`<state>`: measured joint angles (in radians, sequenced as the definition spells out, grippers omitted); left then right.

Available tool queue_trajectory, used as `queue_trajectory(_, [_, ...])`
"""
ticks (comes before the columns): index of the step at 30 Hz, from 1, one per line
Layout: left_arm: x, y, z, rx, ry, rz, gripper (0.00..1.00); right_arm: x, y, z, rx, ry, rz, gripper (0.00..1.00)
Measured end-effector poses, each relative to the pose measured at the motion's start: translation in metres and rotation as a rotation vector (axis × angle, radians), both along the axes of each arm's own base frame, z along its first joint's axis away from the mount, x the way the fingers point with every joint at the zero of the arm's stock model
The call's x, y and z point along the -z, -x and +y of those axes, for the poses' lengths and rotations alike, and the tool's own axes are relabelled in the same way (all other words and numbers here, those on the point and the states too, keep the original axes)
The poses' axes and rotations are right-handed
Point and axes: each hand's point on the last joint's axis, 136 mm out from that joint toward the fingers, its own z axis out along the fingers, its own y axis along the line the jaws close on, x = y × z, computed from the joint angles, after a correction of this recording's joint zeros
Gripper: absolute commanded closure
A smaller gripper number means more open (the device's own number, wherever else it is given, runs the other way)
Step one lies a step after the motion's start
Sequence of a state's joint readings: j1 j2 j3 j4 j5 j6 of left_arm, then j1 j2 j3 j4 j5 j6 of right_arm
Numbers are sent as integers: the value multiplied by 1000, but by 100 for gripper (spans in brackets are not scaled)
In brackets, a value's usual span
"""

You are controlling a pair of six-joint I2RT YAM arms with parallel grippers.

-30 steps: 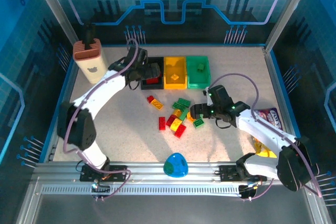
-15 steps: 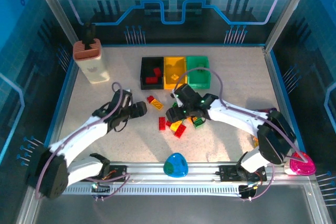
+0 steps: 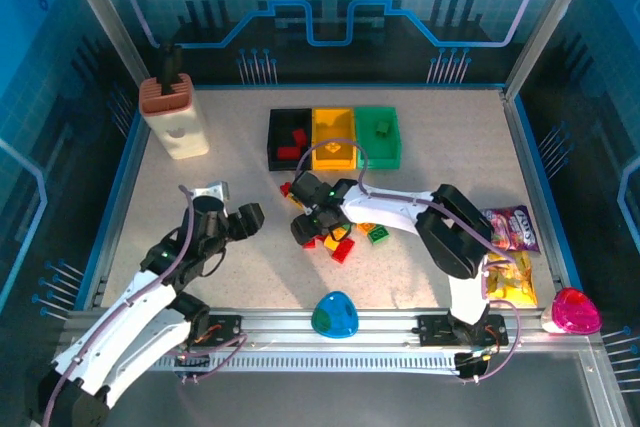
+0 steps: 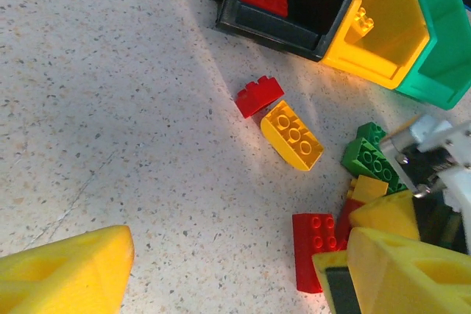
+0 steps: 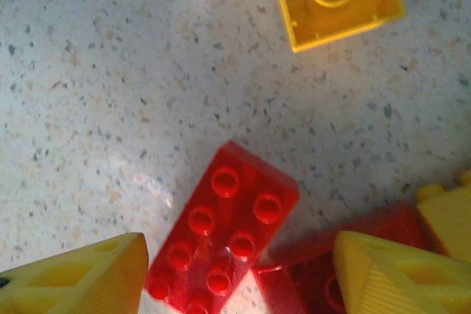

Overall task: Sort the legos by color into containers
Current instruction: Pick up the lego from the center of the table.

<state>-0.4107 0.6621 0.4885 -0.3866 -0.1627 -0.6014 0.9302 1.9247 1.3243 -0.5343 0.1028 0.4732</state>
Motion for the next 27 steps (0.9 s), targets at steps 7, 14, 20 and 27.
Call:
queue_trajectory(7, [2, 5, 4, -8, -11, 10, 23, 1, 3, 17, -13, 22, -11, 33])
queue_trajectory(14, [2, 5, 5, -13, -17, 12, 23, 3, 7, 17, -17, 80, -28, 34])
queue_trajectory(20, [3, 6, 6, -13, -18, 15, 23, 5, 9, 22, -29, 114, -7, 33])
queue_trajectory(27, [5, 7, 7, -18, -26, 23, 24, 8, 8, 28, -33, 177, 13, 34])
